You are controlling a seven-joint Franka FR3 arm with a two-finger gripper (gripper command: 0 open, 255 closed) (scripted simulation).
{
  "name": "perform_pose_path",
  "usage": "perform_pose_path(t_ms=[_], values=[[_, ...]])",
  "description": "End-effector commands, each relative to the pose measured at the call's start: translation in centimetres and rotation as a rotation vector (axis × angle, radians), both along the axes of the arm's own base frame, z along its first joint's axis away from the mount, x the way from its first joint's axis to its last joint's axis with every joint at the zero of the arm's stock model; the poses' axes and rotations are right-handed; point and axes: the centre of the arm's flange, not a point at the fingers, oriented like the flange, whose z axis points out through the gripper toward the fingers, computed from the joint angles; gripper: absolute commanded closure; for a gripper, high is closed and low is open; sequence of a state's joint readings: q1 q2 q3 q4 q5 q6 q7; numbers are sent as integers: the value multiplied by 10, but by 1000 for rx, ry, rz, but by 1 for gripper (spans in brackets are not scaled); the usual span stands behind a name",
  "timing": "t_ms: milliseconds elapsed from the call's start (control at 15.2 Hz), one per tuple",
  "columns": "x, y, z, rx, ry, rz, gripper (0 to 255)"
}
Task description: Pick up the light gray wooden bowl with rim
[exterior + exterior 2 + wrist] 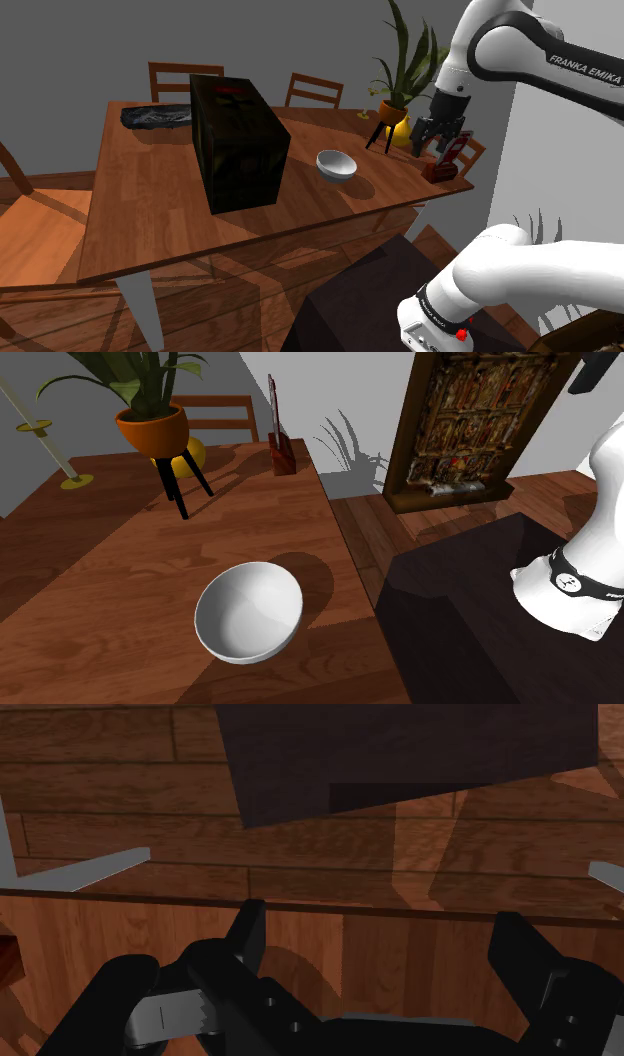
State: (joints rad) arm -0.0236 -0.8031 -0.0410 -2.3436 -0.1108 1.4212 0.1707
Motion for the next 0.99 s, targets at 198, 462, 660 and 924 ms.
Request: perform_pose_path(t_ms=[198, 462, 660, 924], values=[[31, -4, -24, -3, -2, 4, 0], [72, -10, -55, -7, -5, 9, 0], [103, -14, -79, -10, -7, 13, 0], [145, -19, -111, -14, -10, 18, 0]])
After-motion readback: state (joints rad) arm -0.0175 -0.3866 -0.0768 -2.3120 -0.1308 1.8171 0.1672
